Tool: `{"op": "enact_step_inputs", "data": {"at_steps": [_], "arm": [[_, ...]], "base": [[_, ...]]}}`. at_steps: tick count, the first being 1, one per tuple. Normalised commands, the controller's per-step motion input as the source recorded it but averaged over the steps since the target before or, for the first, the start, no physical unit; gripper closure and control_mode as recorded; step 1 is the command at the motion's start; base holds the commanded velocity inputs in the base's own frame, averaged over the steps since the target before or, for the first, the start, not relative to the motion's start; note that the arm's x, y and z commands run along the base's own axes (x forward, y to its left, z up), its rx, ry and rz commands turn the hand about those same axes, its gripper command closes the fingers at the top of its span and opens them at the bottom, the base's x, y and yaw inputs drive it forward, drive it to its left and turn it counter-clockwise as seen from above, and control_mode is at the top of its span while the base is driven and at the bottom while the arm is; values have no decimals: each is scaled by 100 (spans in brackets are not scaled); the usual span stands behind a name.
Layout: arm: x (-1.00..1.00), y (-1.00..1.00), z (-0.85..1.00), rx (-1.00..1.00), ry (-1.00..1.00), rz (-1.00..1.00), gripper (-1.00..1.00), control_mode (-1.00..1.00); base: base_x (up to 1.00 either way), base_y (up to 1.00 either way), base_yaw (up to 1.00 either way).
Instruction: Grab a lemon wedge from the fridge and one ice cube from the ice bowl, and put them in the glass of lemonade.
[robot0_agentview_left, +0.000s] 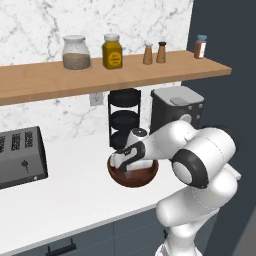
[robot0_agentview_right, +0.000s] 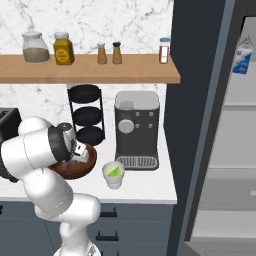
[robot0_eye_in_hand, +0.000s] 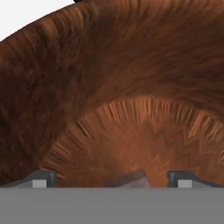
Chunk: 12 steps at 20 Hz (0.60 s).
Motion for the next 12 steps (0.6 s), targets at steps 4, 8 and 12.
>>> {"op": "enact_step_inputs", "data": {"at_steps": [4,8,12], "arm": [[0,0,-5,0,0,0,-100,-100],[0,0,-7,0,0,0,100,-100],[0,0,-4,0,0,0,100,-100]], "base": [[0,0,0],[0,0,0],[0,0,0]]}}
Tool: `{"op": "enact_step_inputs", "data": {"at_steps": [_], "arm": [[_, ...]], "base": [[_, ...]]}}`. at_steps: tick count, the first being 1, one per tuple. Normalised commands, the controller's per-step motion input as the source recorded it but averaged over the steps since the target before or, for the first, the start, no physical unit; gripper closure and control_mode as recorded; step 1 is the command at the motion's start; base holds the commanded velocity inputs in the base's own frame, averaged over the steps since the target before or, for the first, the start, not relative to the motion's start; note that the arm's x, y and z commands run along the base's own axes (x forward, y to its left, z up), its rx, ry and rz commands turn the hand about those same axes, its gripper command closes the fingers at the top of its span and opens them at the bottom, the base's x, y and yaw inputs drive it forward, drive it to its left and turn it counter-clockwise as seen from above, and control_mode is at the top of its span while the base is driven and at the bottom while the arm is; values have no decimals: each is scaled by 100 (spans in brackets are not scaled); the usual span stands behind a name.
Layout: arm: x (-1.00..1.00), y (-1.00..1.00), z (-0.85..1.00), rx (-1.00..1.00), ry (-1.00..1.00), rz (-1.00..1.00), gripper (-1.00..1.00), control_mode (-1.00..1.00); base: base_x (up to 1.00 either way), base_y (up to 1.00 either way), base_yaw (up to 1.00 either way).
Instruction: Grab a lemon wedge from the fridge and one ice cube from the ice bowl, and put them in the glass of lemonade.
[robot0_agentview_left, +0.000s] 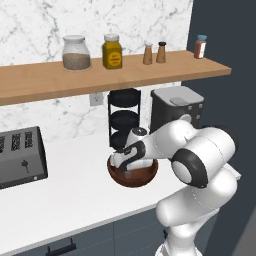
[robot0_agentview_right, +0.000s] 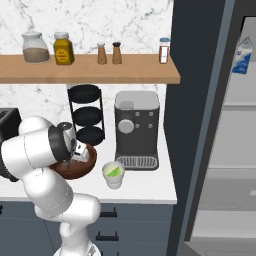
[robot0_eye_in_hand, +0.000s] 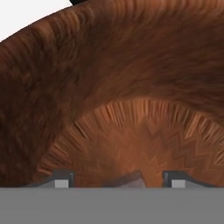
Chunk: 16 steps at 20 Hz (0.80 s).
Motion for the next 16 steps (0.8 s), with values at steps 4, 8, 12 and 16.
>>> {"op": "enact_step_inputs", "data": {"at_steps": [4,8,12,16], "arm": [[0,0,0,0,1,0,100,-100],[0,0,0,0,5,0,100,-100],[-1,0,13,0,0,0,100,-100],[-2,0,80,0,-4,0,100,-100]], "base": [[0,0,0],[0,0,0],[0,0,0],[0,0,0]]}}
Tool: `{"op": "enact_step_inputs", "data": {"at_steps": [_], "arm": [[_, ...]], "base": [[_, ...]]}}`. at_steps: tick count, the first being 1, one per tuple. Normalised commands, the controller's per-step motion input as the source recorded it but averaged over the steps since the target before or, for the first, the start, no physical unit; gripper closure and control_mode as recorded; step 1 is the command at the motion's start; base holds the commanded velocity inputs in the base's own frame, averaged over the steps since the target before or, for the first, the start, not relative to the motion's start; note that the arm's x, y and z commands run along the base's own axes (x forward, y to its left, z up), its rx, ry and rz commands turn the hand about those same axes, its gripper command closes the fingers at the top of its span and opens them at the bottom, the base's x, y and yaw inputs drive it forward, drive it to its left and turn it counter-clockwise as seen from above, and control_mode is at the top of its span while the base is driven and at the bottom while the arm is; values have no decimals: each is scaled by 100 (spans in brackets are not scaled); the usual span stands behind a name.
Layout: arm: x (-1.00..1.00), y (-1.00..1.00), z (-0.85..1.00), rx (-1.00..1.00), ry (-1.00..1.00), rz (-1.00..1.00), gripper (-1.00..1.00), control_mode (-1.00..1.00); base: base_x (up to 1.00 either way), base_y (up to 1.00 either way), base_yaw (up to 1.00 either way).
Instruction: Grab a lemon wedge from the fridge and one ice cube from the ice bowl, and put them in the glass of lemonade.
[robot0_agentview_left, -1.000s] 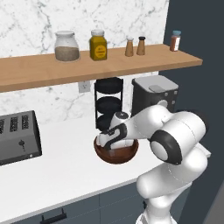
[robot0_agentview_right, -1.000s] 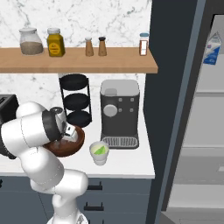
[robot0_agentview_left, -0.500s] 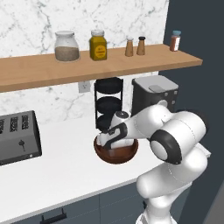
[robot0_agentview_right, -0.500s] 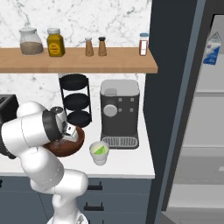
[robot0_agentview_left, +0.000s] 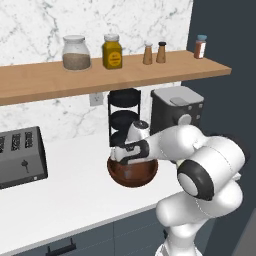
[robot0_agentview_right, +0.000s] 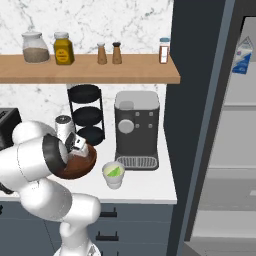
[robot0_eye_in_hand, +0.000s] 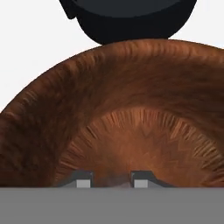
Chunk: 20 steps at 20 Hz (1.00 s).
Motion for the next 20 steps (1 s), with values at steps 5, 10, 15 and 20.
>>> {"op": "enact_step_inputs", "data": {"at_steps": [5,10,15,20], "arm": [[0,-14,86,0,-3,1,100,-100],[-10,-45,44,0,-2,0,100,-100],[-19,-67,14,0,0,0,100,-100],[-37,-68,21,0,0,0,100,-100]], "base": [[0,0,0],[0,0,0],[0,0,0],[0,0,0]]}}
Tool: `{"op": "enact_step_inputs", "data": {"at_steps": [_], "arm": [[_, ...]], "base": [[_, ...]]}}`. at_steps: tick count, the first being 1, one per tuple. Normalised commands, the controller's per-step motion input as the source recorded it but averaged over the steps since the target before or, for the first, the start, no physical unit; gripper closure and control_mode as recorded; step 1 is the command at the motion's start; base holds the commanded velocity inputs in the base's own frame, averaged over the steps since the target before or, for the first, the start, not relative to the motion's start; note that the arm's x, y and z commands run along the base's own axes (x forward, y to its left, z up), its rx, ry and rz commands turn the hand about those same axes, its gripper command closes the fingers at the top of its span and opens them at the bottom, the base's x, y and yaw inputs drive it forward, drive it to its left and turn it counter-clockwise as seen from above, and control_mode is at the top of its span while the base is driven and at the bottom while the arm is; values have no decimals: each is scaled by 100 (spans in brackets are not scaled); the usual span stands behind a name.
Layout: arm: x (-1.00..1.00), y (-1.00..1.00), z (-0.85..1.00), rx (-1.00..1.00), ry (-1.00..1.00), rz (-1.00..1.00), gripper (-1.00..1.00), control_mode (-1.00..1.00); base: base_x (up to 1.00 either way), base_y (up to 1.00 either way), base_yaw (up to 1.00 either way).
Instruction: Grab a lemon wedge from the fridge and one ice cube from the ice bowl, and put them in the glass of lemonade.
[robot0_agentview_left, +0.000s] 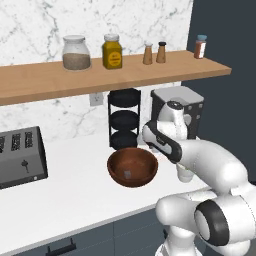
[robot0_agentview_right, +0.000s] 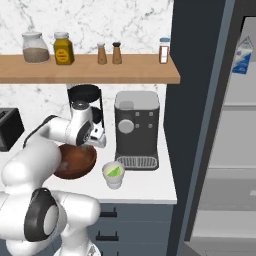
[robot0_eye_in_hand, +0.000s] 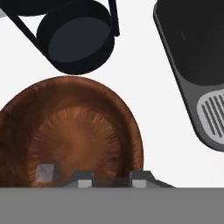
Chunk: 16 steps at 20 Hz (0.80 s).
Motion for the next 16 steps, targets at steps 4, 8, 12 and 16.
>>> {"op": "enact_step_inputs", "data": {"at_steps": [4,8,12,16], "arm": [[-32,-71,19,0,0,0,100,-100],[-22,-71,17,-2,1,0,100,-100],[-13,-67,12,-2,0,0,100,-100],[0,-47,0,-3,6,0,100,-100]], "base": [[0,0,0],[0,0,0],[0,0,0],[0,0,0]]}}
